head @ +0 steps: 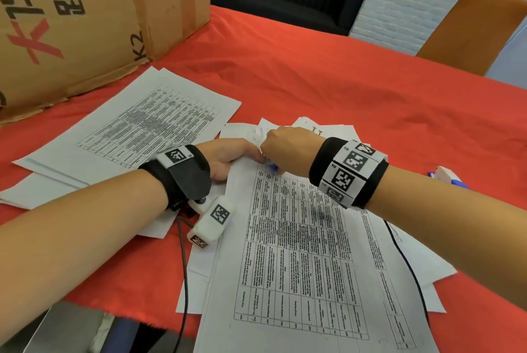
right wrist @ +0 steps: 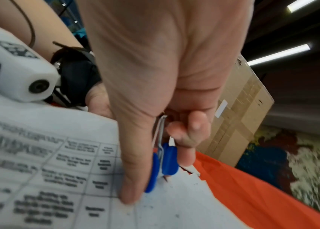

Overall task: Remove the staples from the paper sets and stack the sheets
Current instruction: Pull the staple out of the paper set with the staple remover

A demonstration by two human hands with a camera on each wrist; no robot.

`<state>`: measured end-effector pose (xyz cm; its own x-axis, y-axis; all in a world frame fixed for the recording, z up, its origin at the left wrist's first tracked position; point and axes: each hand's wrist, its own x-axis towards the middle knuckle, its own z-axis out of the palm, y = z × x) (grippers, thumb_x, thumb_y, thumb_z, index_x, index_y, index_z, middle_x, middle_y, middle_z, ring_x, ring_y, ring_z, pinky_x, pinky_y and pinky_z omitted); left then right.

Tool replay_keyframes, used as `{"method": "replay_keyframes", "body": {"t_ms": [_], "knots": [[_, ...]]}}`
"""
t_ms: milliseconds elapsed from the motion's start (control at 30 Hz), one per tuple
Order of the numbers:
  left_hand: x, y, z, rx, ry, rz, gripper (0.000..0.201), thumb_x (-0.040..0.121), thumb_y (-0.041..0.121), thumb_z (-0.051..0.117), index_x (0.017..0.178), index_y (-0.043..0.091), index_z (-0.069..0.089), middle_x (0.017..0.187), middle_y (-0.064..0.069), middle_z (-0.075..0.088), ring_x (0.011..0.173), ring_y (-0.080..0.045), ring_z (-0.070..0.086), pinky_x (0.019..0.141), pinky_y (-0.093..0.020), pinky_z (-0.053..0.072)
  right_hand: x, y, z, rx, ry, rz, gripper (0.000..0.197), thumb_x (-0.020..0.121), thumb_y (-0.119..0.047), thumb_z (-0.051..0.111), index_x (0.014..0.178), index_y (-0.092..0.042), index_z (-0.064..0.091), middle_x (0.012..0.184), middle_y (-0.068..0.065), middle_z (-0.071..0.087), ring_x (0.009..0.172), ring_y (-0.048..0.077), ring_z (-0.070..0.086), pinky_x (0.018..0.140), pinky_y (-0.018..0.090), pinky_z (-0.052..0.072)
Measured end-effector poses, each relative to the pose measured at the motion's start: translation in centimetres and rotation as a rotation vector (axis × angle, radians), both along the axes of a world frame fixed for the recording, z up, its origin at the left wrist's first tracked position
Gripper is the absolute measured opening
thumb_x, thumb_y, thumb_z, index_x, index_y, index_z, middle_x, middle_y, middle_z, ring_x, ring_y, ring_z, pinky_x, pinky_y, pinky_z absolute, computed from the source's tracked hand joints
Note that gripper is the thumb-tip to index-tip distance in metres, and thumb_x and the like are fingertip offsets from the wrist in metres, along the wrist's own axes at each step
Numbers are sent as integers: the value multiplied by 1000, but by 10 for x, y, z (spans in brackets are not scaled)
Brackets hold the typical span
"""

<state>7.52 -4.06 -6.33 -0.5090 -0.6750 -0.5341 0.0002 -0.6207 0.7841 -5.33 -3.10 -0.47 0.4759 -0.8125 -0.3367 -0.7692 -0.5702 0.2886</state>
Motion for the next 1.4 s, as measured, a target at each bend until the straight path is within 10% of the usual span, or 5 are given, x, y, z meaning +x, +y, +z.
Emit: {"method": "replay_keyframes", "body": {"t_ms": [167,700,1167,1400], "knots": [[-1,0,-1,-4,-108,52,18,90,-2,51,104,-2,63,95,-21,71,81,-32,71,78,-44,57,-14,-6,1,15,-56,-23,35,86,-33,68,110,-9,62,91,3,56,78,21,54,48,24,33],[-8,2,3,-100,-230,125,35,83,-8,61,117,-2,57,97,-23,71,83,-35,71,70,-46,59,-54,-13,-14,172,-515,-136,36,80,-31,74,111,-16,64,95,1,63,84,18,58,73,30,48],[-13,-2,0,-126,-342,162,44,80,-7,67,120,0,52,103,-21,68,85,-37,70,70,-48,58,-86,-29,-32,378,-827,-290,26,84,-24,72,107,-15,66,93,-2,71,77,6,65,75,9,47],[-16,3,5,-192,-449,154,53,77,-4,70,126,-2,49,113,-21,63,95,-40,66,81,-53,55,-108,-26,-34,634,-1243,-487,14,90,-3,60,104,-1,60,83,19,66,78,28,65,74,24,57]]}}
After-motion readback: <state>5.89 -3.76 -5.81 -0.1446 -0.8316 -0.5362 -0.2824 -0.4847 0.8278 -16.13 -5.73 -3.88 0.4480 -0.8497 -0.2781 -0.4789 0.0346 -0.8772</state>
